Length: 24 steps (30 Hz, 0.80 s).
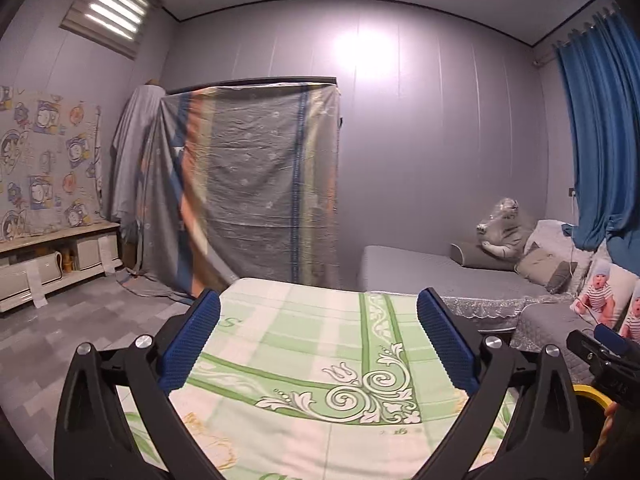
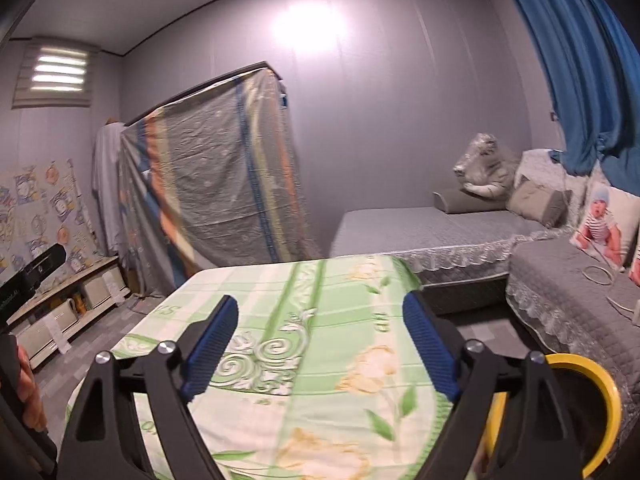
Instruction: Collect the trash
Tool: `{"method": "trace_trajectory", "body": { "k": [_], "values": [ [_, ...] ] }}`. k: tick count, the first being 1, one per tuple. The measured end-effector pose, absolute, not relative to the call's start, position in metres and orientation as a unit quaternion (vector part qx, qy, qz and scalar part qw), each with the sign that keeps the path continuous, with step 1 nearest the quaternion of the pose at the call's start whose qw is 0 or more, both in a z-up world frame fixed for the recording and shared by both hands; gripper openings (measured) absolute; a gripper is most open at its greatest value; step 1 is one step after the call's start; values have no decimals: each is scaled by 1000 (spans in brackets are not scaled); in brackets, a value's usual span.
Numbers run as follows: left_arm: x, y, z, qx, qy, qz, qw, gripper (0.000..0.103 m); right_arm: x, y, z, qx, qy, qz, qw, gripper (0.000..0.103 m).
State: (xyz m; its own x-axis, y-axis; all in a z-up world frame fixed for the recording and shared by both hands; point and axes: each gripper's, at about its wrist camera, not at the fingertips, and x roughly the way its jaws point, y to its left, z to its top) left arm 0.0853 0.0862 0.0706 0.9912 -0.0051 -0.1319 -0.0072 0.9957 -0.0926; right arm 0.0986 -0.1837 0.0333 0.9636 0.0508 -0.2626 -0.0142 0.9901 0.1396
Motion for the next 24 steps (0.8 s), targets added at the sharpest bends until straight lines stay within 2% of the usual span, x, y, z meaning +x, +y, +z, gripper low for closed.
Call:
{"method": "trace_trajectory", "body": {
  "k": [5, 11, 24],
  "values": [
    [73, 92, 51, -29, 76, 7, 997, 95, 96, -160, 20, 55, 125, -6, 991, 86],
    [61, 92, 27, -39, 62, 10, 997, 95, 84, -159, 9, 32, 94, -63, 993, 95],
    [61, 70, 11, -22, 85, -14, 996, 95, 79, -167, -16, 32, 112, -94, 989, 95]
  ]
}}
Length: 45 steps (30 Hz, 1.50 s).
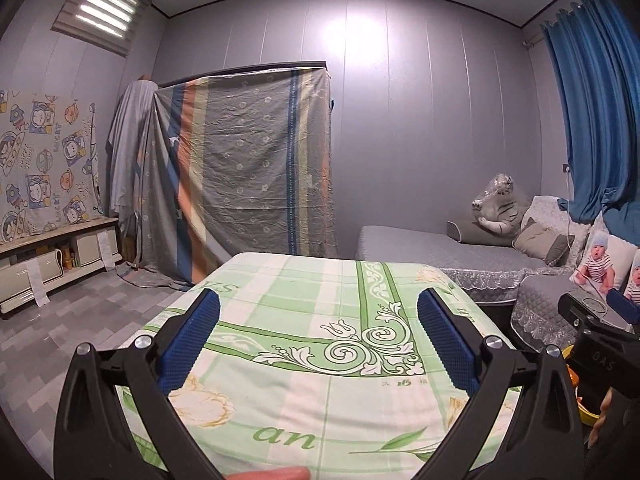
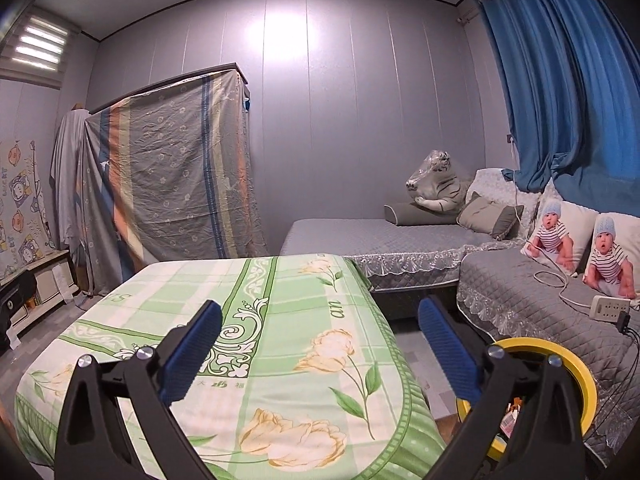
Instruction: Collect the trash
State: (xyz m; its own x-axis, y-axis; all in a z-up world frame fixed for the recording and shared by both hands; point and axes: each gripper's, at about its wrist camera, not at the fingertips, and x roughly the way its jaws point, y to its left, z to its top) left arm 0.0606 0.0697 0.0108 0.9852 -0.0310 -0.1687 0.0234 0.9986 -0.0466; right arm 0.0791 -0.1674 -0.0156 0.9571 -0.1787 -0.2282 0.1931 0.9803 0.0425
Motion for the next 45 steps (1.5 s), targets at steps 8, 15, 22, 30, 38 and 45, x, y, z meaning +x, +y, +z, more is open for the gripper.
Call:
{"method": "trace_trajectory", "body": {
  "k": [8, 15, 22, 30, 38, 45],
  "values": [
    [66, 64, 10, -26, 89, -21, 995, 95, 77, -171, -17, 36, 106, -95, 989, 95],
    [67, 66, 10, -34, 88, -21, 995, 95, 79, -176, -19, 45, 111, -97, 988, 95],
    [67, 65, 10, -34, 83, -25, 996, 95, 78, -176, -18, 46, 111, -97, 988, 95],
    [67, 63, 11, -34, 81, -28, 996, 95, 77, -177, -18, 50, 114, -96, 988, 95],
    [67, 62, 11, -37, 81, -32, 995, 95, 78, -179, -19, 53, 117, -97, 987, 95],
    [69, 62, 10, -40, 87, -34, 995, 95, 80, -180, -21, 58, 123, -96, 986, 95]
  ]
}}
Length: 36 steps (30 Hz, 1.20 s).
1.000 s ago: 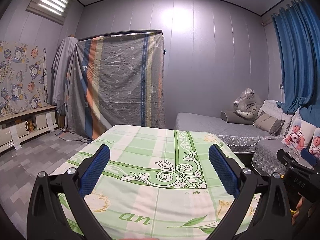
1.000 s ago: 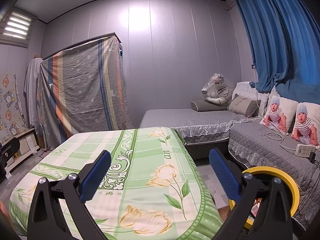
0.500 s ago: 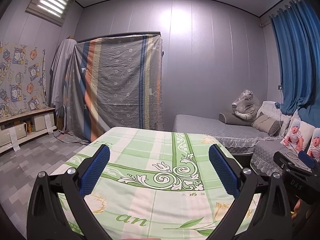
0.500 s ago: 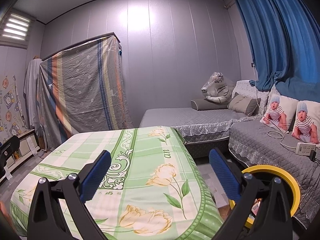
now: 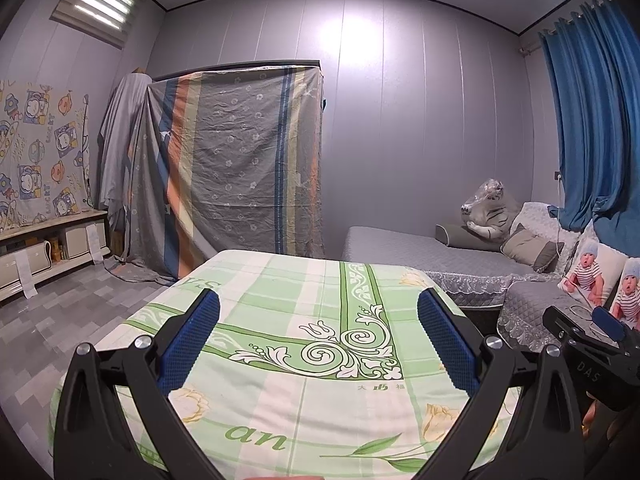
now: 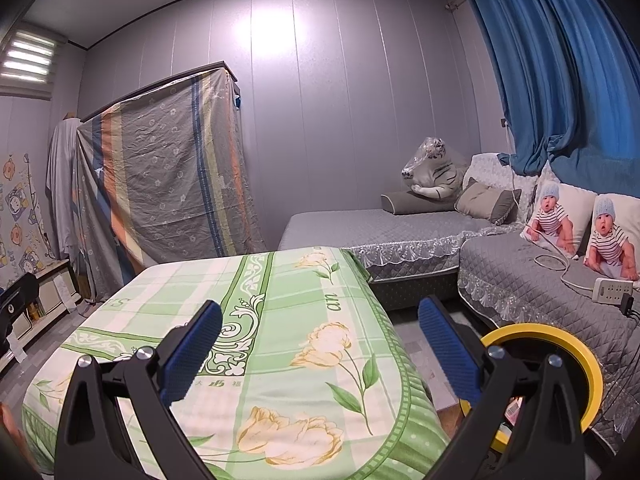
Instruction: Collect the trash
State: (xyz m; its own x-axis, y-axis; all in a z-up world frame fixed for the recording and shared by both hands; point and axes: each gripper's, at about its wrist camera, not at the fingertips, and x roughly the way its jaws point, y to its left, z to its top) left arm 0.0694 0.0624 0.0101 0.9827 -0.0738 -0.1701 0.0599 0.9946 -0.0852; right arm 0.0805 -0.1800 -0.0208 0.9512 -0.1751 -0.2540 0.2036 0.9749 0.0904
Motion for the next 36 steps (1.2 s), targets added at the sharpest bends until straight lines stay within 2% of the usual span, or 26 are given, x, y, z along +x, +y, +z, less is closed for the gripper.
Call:
{"method": "trace_trajectory", "body": {
  "k": [36],
  "values": [
    [80, 57, 2, -49, 104, -40, 993, 95, 84, -183, -28, 63, 128, -102, 985, 95]
  ]
}}
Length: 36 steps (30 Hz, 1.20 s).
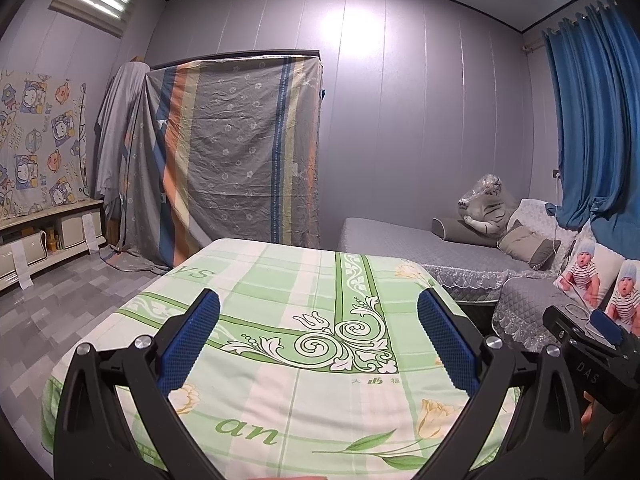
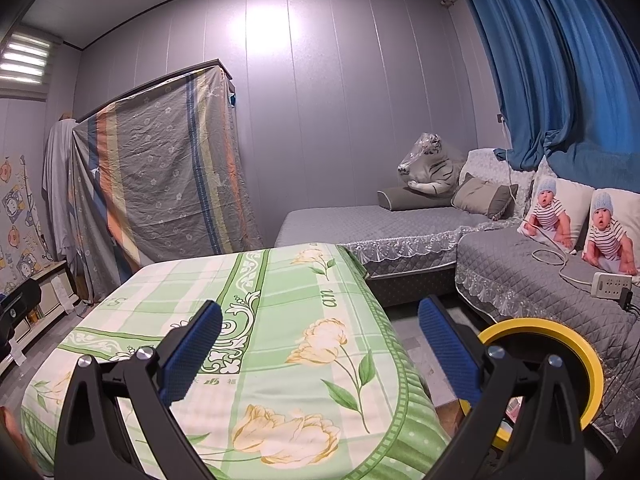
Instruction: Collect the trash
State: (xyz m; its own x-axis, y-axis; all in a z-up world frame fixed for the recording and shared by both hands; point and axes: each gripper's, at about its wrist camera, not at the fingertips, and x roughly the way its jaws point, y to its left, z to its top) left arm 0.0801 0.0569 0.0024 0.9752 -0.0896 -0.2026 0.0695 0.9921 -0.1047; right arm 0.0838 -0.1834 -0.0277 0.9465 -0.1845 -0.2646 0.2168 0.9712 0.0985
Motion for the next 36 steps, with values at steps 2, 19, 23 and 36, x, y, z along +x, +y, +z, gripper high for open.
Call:
{"method": "trace_trajectory", "body": {
  "k": [2, 19, 23, 36],
  "values": [
    [80, 56, 2, -49, 105, -41, 992, 95, 84, -183, -28, 65, 128, -104, 984, 95],
    [80, 47, -2, -43, 110, -52, 992, 95, 84, -183, -31, 70, 131, -110, 983, 95],
    [81, 46, -2, -43, 111, -53, 991, 95, 84, -184, -32, 73, 132, -113, 982, 95],
    [84, 39, -3, -39, 113, -61, 991, 95, 84, -187, -35, 80, 136, -119, 980, 95]
  ]
}}
